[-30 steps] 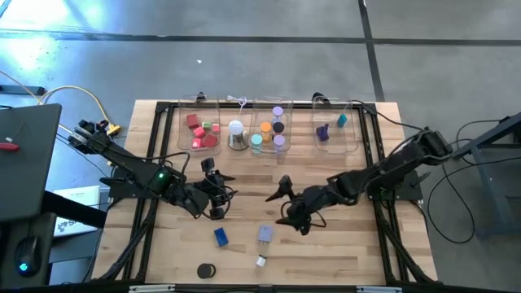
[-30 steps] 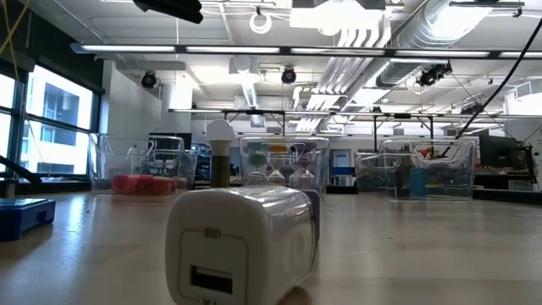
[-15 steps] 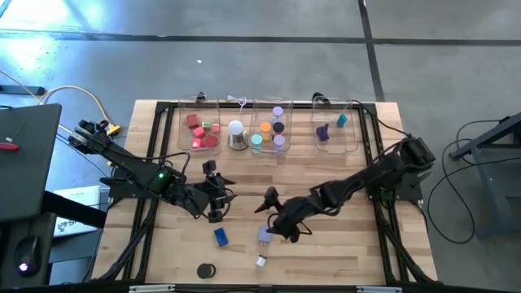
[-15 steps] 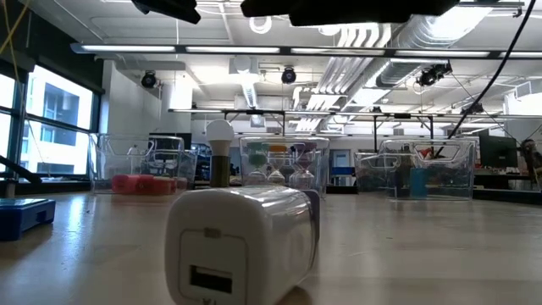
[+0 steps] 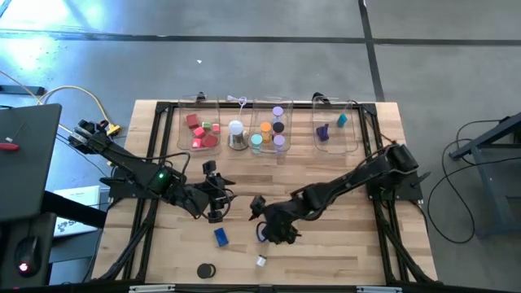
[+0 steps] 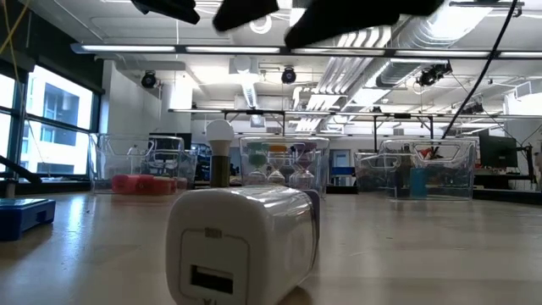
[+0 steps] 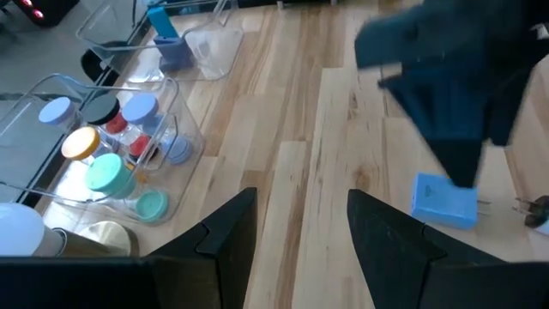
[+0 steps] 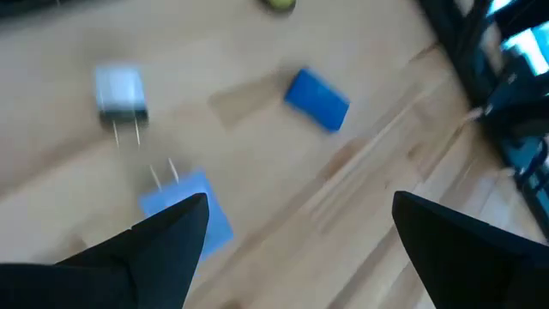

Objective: Pick & Place Office items
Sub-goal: Put the light blue charger adapter into the left transparent bin

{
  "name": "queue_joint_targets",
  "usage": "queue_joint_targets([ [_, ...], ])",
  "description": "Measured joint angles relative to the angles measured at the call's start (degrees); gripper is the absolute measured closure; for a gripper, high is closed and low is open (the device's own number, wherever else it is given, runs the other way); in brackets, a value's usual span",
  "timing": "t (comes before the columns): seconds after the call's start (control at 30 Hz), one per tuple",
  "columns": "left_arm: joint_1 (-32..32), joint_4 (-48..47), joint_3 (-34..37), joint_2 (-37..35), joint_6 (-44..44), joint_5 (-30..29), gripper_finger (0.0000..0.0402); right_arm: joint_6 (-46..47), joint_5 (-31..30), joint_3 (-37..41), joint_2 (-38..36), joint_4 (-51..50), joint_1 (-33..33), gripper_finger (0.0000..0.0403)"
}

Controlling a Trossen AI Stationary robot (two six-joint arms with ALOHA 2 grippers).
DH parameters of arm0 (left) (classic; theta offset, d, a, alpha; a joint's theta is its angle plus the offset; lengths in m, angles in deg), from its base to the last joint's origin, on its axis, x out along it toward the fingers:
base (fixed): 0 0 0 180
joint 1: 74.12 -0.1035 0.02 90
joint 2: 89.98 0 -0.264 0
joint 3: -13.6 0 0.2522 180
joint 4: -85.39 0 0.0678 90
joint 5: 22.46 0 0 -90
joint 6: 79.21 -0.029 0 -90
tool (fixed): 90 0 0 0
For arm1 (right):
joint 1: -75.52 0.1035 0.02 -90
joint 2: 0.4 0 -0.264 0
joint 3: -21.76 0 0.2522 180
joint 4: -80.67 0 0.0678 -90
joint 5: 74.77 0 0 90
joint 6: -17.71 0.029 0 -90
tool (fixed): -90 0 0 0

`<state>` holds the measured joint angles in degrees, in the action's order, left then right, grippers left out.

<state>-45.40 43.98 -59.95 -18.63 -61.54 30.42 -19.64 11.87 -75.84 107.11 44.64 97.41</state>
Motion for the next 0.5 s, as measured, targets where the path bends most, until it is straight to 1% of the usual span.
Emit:
queue_joint_targets([
  [0.07,0.0,-0.2,0.0,0.0,0.5,0.4,0.0227,-0.8,-1.8,-2.0,2.4,-2.2,0.3,0.0044],
  [0.17,0.0,-0.9,0.0,0.0,2.1,1.7,0.0227,-1.6,-1.8,-4.6,4.6,-4.0,1.1,0.0044],
  [0.27,0.0,-1.4,0.0,0.0,3.1,2.7,0.0227,-1.6,-0.8,-6.3,6.0,-4.9,1.8,0.0044],
  [0.4,0.0,-1.5,0.0,0.0,3.3,2.8,0.0227,-1.2,-0.1,-7.8,7.1,-8.6,2.2,0.0044],
  [0.5,0.0,-1.5,0.0,0.0,3.3,2.8,0.0227,2.6,2.1,-7.8,7.2,-11.3,2.0,0.0044],
])
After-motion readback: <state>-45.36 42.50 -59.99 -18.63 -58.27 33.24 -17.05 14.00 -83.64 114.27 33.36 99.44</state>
